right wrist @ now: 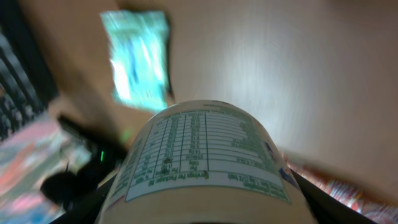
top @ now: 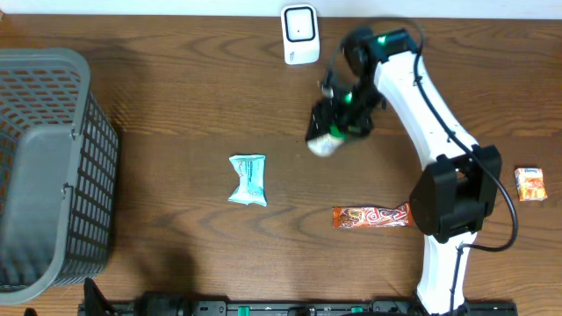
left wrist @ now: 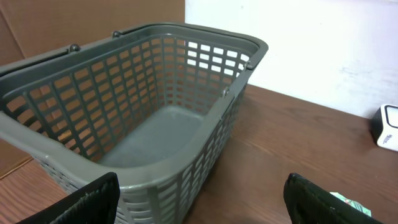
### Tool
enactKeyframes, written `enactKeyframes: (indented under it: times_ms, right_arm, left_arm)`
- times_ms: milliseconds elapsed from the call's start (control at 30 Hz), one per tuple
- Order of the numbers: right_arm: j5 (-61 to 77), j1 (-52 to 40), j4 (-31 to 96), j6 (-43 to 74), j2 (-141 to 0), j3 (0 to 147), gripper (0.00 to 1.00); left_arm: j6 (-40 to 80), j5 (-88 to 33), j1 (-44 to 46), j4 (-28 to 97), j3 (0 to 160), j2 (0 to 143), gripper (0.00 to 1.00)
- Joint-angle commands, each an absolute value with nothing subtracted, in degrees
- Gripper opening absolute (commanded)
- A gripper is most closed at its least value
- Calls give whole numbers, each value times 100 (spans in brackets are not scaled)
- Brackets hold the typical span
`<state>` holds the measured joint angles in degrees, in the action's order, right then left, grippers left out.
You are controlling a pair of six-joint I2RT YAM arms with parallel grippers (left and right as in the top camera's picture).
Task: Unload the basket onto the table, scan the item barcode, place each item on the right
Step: 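Carry the bottle up to the white scanner, then hold the bottle label against the scanner window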
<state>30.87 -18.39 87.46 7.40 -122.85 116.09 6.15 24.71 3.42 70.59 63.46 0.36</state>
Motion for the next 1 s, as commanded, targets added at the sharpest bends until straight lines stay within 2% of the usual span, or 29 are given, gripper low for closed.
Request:
enactKeyframes:
  times_ms: [0, 200, 533, 967]
  right_arm:
    - [2185, -1962, 8252, 934, -12237, 12608, 48]
    - [449, -2237, 6997, 956, -12237, 13155, 54]
    - [-2130, -2707, 4619, 875, -12497, 13133, 49]
    - [-3089, -2613, 1931, 355, -13998, 13133, 51]
  left_arm:
    - [626, 2460, 318, 7072, 6357, 49, 85]
    - [626, 2462, 318, 7081, 6357, 49, 84]
    - [626, 2462, 318, 7116, 6357, 49, 85]
    - [626, 2464, 318, 7116, 6357, 49, 84]
